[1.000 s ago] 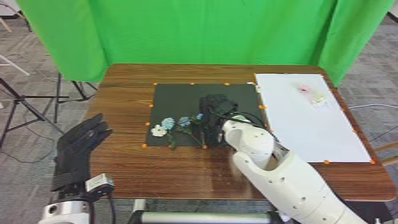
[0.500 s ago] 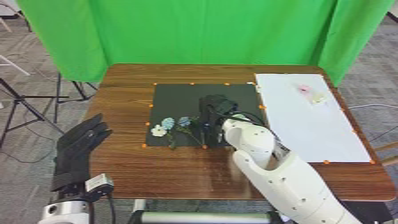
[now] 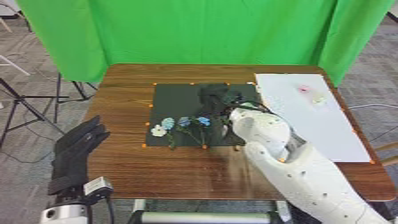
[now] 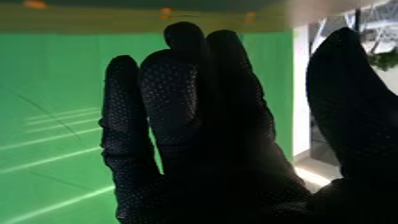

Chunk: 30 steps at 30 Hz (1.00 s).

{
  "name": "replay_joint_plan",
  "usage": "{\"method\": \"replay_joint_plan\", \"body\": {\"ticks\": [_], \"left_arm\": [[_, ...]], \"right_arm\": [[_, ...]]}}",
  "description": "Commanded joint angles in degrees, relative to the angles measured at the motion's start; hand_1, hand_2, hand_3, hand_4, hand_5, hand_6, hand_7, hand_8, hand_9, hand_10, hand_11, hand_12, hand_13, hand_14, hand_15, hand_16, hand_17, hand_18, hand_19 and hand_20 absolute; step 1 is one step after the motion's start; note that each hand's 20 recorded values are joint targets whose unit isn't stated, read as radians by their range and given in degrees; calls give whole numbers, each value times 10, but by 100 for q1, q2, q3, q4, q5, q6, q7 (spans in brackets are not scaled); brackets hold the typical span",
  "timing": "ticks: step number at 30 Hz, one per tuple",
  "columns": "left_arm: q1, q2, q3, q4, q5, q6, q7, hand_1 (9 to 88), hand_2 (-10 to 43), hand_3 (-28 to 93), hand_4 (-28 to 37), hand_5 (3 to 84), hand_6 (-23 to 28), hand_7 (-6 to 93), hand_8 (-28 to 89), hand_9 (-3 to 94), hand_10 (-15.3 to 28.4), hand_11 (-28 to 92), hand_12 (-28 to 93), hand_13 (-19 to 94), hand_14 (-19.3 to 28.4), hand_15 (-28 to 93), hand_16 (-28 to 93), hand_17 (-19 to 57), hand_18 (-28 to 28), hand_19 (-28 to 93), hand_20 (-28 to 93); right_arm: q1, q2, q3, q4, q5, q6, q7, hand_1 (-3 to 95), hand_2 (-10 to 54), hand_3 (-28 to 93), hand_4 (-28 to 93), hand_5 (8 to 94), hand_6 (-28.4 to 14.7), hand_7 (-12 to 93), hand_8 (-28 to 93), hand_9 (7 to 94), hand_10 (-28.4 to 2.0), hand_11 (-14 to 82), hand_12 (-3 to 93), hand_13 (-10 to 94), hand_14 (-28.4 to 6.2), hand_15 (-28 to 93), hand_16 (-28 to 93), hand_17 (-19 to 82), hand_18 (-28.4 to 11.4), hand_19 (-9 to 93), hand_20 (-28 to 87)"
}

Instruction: Arrange flowers

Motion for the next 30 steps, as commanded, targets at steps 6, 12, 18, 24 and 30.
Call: {"method": "replay_joint_plan", "body": {"ticks": [6, 12, 18, 24, 30], "left_arm": [[165, 95, 59, -62, -80, 140, 125, 271, 29, 827, -188, 428, 121, 161, -107, 346, 202, 400, 73, 250, 272, 672, -177, -93, 213, 593, 41], [91, 94, 114, -44, -87, 146, 161, 271, 29, 828, -188, 428, 121, 161, -107, 345, 201, 399, 74, 250, 271, 672, -176, -93, 212, 592, 40], [64, 88, 147, -34, -79, 129, 171, 270, 29, 828, -188, 428, 121, 160, -107, 345, 201, 400, 74, 249, 272, 672, -176, -92, 212, 592, 40], [46, 45, 148, -22, -61, 99, 159, 271, 29, 828, -189, 428, 120, 161, -107, 345, 202, 399, 73, 249, 272, 672, -176, -92, 212, 592, 40], [9, 21, 209, -13, -46, 65, 155, 271, 29, 827, -188, 428, 121, 160, -107, 345, 202, 399, 74, 249, 272, 672, -177, -93, 212, 592, 40]], "right_arm": [[1165, 1701, 93, 897, 1011, 59, 648, 263, -13, 858, -258, 531, -62, 165, -115, 540, -180, 223, 164, 590, -109, 767, 155, 281, -211, 891, 17], [1352, 1952, 121, 1394, 1210, 52, 1158, 260, -11, 863, -259, 515, -62, 163, -112, 529, -184, 215, 164, 584, -109, 771, 147, 277, -212, 886, 26], [1458, 2078, 225, 1854, 1344, -64, 1428, 258, -11, 869, -259, 492, -64, 159, -114, 509, -187, 208, 163, 575, -111, 774, 144, 277, -212, 886, 34], [1336, 1979, 546, 2139, 1271, -334, 1487, 255, -11, 873, -260, 474, -66, 155, -111, 496, -191, 203, 163, 571, -112, 777, 141, 276, -212, 885, 39], [1128, 1870, 785, 2264, 1265, -567, 1593, 251, -12, 878, -261, 453, -69, 146, -108, 475, -195, 189, 162, 565, -114, 781, 137, 272, -212, 884, 45]]}}
